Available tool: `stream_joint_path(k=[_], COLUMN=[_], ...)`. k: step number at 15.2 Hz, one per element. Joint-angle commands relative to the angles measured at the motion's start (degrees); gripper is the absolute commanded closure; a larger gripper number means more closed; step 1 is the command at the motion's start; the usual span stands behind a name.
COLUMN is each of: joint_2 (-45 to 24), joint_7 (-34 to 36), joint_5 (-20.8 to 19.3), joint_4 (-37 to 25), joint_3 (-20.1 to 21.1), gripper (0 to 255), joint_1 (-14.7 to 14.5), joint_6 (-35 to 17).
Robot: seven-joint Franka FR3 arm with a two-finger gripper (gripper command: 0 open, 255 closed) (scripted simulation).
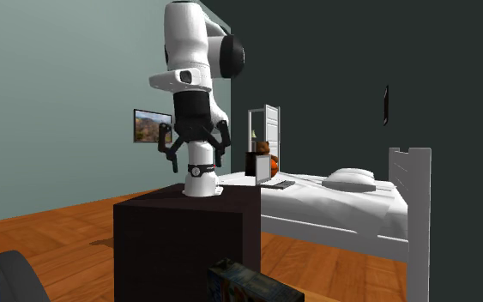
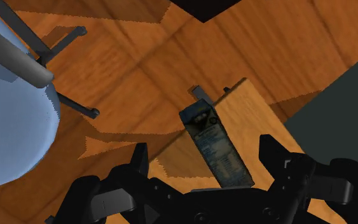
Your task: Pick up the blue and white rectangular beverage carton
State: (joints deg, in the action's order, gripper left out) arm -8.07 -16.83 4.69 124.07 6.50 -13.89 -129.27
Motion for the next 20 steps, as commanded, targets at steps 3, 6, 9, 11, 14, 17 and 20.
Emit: stream_joint_path(k=[3, 6, 9, 11, 14, 17, 20], joint_2=[-8.0, -13.96, -19.91, -23.88, -29.87, -35.96, -38.66], joint_7=[-0.64, -1.1, -1.55, -1.9, -2.54, -3.36, -3.55], joint_5=[-2.37, -4.42, -6.54, -7.93, -9.91, -11.73, -12.27], joint_4=[-4.9, -9.26, -14.08, -17.56, -23.22, -29.46, -31.44], joint_3=[1.16, 1.66, 1.94, 2.03, 2.06, 2.02, 1.83], gripper=[0, 0, 0, 0, 0, 0, 0], joint_1=[-1.89, -3.46, -5.22, -6.5, -8.52, -10.64, -11.29], joint_6=[-3.42, -5.18, -6.43, -6.99, -7.43, -7.39, -8.13])
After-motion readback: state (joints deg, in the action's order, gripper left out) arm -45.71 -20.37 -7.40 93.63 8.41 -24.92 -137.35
